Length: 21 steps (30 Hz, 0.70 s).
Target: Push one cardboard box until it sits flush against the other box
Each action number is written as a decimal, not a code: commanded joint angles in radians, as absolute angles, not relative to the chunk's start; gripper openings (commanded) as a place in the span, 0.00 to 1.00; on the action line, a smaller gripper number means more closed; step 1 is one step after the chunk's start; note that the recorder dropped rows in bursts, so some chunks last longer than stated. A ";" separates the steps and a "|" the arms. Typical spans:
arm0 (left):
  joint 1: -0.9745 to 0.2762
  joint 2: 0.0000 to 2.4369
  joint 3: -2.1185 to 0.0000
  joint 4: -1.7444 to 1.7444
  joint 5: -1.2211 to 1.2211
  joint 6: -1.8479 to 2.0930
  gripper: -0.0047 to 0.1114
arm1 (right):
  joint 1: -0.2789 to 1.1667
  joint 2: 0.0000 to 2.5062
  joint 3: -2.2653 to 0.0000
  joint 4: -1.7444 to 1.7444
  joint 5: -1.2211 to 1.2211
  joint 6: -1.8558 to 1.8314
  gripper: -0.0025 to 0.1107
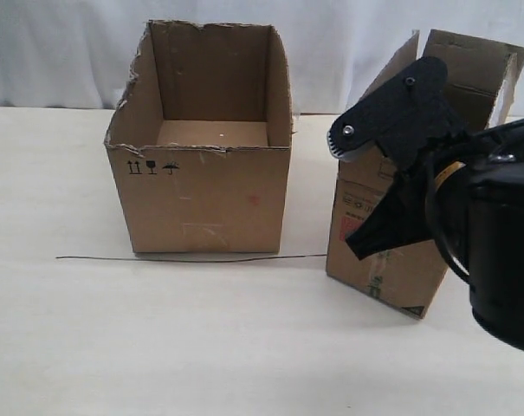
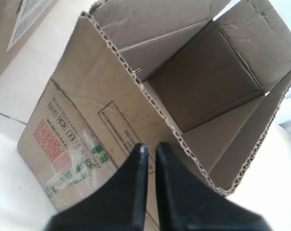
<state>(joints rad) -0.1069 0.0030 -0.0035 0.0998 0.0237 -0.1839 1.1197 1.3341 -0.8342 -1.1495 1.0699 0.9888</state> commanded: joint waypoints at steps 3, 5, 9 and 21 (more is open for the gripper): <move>-0.116 0.000 0.000 0.100 0.016 -0.189 0.04 | 1.132 1.312 -0.841 -1.163 1.068 1.034 0.07; -0.116 0.000 0.000 0.100 0.016 -0.189 0.04 | 1.149 1.287 -0.856 -1.139 1.065 1.035 0.07; -0.116 0.000 0.000 0.100 0.016 -0.189 0.04 | 1.155 1.198 -0.911 -1.027 1.019 1.013 0.07; -0.116 0.000 0.000 0.100 0.016 -0.189 0.04 | 0.904 0.872 -0.917 -1.011 1.037 1.005 0.07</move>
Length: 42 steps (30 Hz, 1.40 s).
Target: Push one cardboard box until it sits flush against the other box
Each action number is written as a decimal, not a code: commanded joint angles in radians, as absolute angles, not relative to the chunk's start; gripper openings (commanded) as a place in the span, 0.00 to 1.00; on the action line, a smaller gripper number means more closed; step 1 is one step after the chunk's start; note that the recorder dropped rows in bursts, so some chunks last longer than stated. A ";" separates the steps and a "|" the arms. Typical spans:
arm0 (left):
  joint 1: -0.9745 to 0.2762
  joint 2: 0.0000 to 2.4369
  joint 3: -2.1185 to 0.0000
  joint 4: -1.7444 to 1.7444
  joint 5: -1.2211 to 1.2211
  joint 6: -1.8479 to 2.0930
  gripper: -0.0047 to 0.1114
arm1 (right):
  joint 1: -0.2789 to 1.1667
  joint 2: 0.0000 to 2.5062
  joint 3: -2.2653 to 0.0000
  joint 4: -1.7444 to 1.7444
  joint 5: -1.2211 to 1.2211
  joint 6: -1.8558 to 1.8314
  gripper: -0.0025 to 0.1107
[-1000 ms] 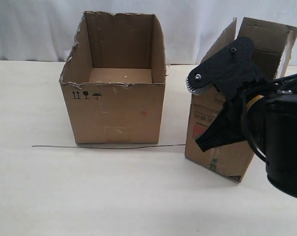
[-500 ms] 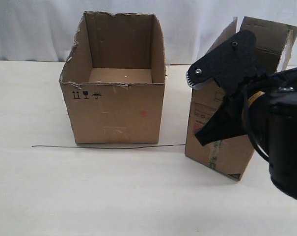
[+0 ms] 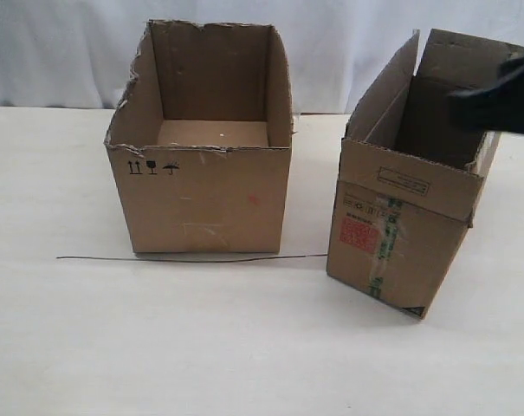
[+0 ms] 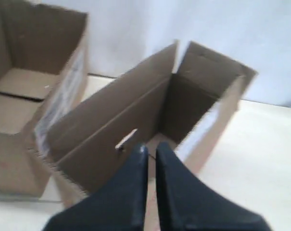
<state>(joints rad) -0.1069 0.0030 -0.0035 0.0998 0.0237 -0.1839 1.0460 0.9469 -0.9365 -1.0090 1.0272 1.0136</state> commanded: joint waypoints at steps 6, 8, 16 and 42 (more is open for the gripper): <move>-0.116 0.000 0.000 0.100 0.016 -0.189 0.04 | 0.567 0.842 -0.859 -0.943 0.865 0.957 0.07; -0.116 0.000 0.000 0.100 0.016 -0.189 0.04 | 0.444 0.872 -0.836 -0.868 0.775 0.869 0.07; -0.116 0.000 0.000 0.100 0.016 -0.189 0.04 | -0.032 1.110 -0.809 -0.328 0.569 0.408 0.07; -0.116 0.000 0.000 0.100 0.016 -0.189 0.04 | -0.373 1.799 -0.833 1.276 0.574 -0.826 0.07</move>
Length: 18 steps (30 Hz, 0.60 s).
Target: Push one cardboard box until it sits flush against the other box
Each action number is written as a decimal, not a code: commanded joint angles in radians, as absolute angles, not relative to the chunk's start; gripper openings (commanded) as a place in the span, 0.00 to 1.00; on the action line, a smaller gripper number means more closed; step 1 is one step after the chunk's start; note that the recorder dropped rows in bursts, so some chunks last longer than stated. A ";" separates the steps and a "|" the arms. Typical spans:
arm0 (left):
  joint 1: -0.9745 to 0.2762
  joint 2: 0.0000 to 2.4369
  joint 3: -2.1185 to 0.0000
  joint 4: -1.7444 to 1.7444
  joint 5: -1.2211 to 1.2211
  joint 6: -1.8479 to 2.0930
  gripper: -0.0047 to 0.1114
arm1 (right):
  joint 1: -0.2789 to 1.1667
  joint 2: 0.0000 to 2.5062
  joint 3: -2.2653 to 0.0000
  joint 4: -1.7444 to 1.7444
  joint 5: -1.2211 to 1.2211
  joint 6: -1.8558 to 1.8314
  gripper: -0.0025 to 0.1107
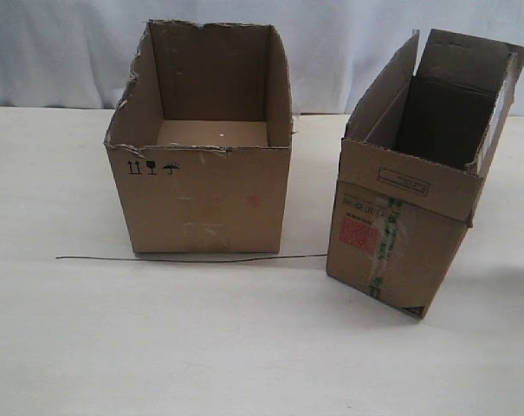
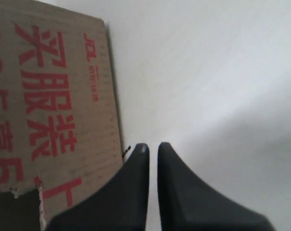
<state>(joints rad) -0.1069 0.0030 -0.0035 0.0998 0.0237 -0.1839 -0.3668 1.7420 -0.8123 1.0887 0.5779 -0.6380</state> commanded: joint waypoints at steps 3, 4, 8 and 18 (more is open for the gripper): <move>-0.116 0.000 0.000 0.100 0.016 -0.189 0.04 | -0.373 1.870 -0.878 1.371 0.639 -0.881 0.07; -0.116 0.000 0.000 0.100 0.016 -0.189 0.04 | -0.373 1.891 -0.894 1.376 0.661 -0.883 0.07; -0.116 0.000 0.000 0.100 0.016 -0.189 0.04 | -0.369 1.967 -0.948 1.391 0.740 -0.885 0.07; -0.116 0.000 0.000 0.100 0.016 -0.189 0.04 | -0.361 2.031 -0.953 1.596 0.802 -1.019 0.07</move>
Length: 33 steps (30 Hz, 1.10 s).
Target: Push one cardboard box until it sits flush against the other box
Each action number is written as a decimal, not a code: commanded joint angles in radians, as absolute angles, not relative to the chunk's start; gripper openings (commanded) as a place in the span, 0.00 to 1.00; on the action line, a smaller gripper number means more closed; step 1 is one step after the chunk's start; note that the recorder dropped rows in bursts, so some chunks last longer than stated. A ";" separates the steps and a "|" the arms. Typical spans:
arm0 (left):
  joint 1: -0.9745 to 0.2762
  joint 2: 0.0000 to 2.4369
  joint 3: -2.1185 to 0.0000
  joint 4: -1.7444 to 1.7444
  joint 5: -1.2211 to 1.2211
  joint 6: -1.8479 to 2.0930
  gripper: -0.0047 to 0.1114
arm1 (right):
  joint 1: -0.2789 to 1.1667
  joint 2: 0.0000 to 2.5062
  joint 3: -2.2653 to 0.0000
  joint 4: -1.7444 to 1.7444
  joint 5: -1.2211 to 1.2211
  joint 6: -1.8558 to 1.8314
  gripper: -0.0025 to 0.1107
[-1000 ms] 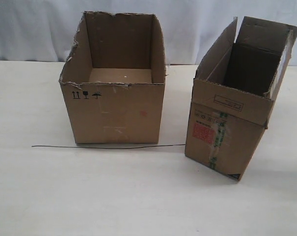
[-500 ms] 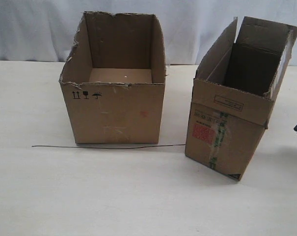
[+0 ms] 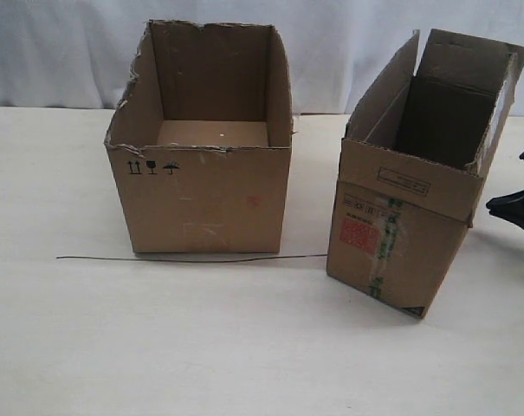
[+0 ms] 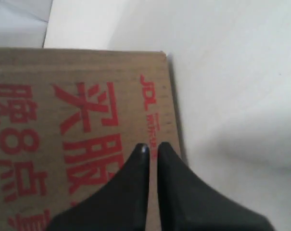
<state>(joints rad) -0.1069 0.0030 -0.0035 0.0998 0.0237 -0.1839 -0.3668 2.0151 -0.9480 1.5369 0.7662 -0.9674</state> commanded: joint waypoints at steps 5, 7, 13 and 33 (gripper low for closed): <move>-0.116 0.000 0.000 0.100 0.016 -0.189 0.04 | -0.300 2.042 -0.953 1.669 0.795 -1.068 0.07; -0.116 0.000 0.000 0.100 0.016 -0.189 0.04 | -0.267 2.048 -0.953 1.732 0.779 -1.098 0.07; -0.116 0.000 0.000 0.100 0.016 -0.189 0.04 | -0.193 2.052 -0.974 1.744 0.678 -1.123 0.07; -0.116 0.000 0.000 0.105 0.016 -0.189 0.04 | -0.055 2.130 -1.165 1.744 0.565 -1.024 0.07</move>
